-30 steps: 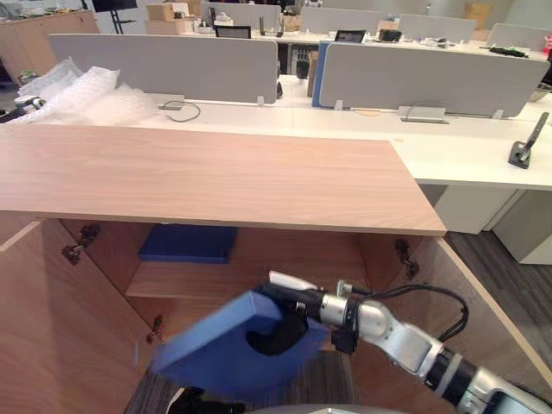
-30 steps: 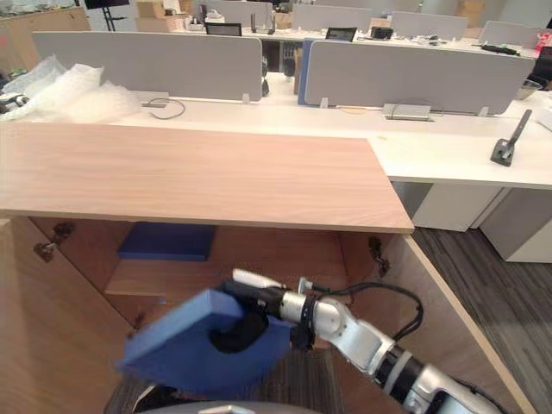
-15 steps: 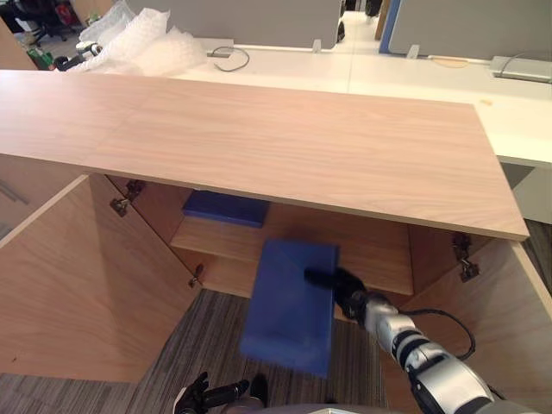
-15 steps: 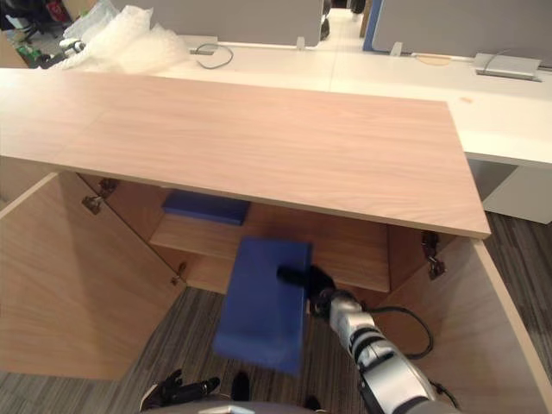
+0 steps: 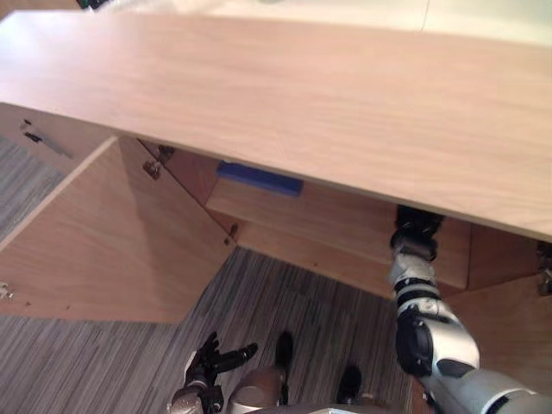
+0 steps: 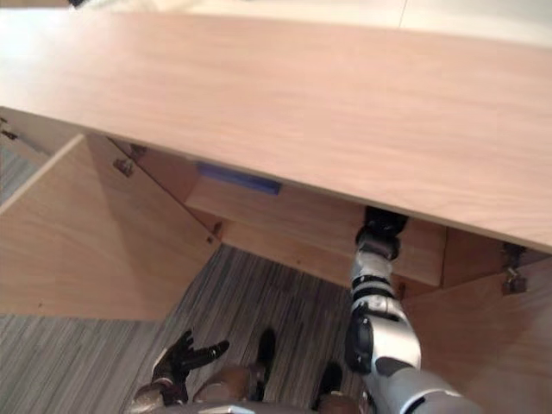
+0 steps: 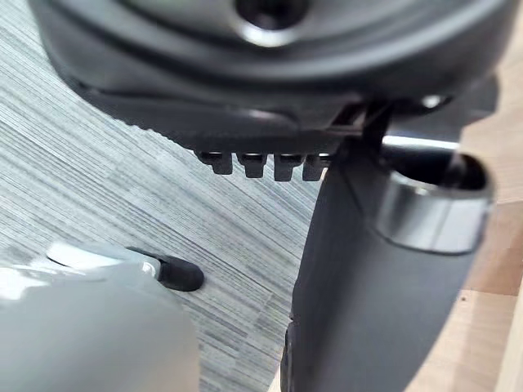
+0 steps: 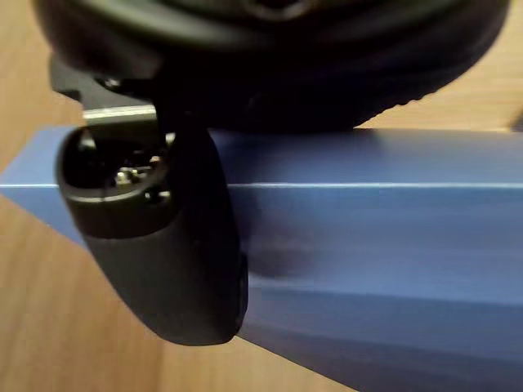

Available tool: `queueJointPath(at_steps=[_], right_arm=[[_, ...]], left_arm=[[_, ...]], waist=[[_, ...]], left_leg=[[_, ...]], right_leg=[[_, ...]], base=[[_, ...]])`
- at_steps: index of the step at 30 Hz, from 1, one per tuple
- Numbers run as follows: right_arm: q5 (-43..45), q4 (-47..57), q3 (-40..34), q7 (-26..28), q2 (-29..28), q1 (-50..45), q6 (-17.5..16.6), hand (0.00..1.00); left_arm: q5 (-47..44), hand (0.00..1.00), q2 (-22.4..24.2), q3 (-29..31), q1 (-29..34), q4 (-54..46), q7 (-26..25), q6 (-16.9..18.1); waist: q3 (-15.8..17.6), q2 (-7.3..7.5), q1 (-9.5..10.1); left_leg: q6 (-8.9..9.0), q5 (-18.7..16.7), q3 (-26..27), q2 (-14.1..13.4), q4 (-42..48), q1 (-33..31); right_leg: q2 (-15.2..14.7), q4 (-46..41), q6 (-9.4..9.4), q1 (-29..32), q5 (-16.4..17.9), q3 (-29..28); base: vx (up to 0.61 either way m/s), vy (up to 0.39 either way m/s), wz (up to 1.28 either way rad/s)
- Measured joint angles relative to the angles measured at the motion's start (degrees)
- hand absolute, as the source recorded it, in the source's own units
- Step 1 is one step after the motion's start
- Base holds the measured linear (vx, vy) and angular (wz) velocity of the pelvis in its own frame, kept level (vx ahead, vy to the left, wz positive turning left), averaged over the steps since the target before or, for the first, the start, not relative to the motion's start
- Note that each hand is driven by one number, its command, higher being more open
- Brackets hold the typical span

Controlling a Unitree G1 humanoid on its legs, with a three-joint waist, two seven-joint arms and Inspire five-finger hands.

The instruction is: Walk over to the cabinet, pick up the folder, carry it to the office cabinet, place the folder inside the office cabinet, then close the office cabinet door

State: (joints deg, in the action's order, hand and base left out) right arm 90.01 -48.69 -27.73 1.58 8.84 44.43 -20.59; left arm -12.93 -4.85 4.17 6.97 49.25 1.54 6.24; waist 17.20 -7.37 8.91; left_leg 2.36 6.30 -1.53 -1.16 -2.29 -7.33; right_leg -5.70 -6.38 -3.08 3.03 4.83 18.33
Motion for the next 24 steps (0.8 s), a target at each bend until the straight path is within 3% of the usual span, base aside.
queueJointPath(at_steps=[3, 4, 6, 9, 12, 17, 24], right_arm=[[-1.05, 1.88, -3.14, -4.74, 3.64, 6.05, -2.07, 0.0], [-2.31, 4.6, -3.35, -6.79, 4.09, 7.31, -2.2, 0.0], [-2.37, 5.85, -3.89, -8.12, 4.07, 8.52, -2.28, 0.0], [-2.89, 6.9, -3.55, -11.51, 4.26, 13.43, -2.0, 0.0], [-4.68, 6.83, -1.51, -14.41, 5.4, 16.44, -1.66, 0.0], [-5.39, 2.46, 4.77, -18.09, 7.61, 21.23, 1.74, 0.0], [-7.18, -5.13, 12.94, -20.59, 8.78, 26.34, 2.39, 0.0]], left_arm=[[-0.82, 1.0, -0.78, -0.38, -1.6, -0.22, -0.63, -0.04], [-2.62, 1.0, -0.8, -0.47, -1.84, -1.27, -1.17, 0.0], [-3.45, 1.0, -0.73, -0.56, -1.76, -2.02, -1.19, 0.01], [-5.22, 1.0, -0.56, -0.49, -1.49, -4.38, -1.17, 1.09], [-5.63, 1.0, -0.91, -0.53, -1.66, -6.28, -1.25, 2.05], [-6.88, 1.0, -1.12, -0.52, -1.98, -8.51, -1.57, 2.7], [-7.31, 1.0, -1.1, -0.61, -2.53, -8.61, -1.88, 3.21]], waist=[[3.71, 0.03, 0.15], [4.93, 0.0, 0.2], [5.37, -0.33, 0.36], [5.86, -1.39, 0.56], [6.35, -1.88, 0.24], [6.94, -2.57, 0.28], [6.96, -2.62, 0.15]], left_leg=[[0.9, -0.83, 1.16, 0.1, 6.08, -6.38], [0.41, -3.59, 2.07, -0.34, 12.78, -10.93], [-0.01, -6.43, 2.62, -1.08, 18.94, -14.61], [-0.77, -12.27, 5.7, -4.67, 32.69, -23.87], [-0.67, -14.35, 6.93, -6.43, 40.72, -30.8], [-0.71, -15.57, 6.12, -7.28, 47.41, -37.52], [-1.16, -14.35, 7.11, -7.41, 47.01, -39.39]], right_leg=[[-2.11, -10.82, 0.73, 7.94, 3.74, 0.17], [-2.81, -16.18, 1.38, 11.31, 5.92, 0.88], [-3.08, -20.19, 2.04, 13.53, 7.81, 1.58], [-4.44, -30.78, 3.69, 20.45, 13.17, 3.59], [-6.39, -39.74, 4.34, 26.87, 16.95, 4.1], [-7.86, -46.9, 5.65, 32.9, 19.24, 5.05], [-9.3, -48.83, 6.41, 35.31, 19.69, 5.74]], base=[[-0.18, -0.012, 0.09], [-0.17, -0.074, 0.17], [-0.15, -0.099, 0.09], [-0.2, -0.145, 0.01], [-0.16, -0.108, 0.11], [-0.11, -0.026, 0.01], [-0.09, -0.002, 0.06]])
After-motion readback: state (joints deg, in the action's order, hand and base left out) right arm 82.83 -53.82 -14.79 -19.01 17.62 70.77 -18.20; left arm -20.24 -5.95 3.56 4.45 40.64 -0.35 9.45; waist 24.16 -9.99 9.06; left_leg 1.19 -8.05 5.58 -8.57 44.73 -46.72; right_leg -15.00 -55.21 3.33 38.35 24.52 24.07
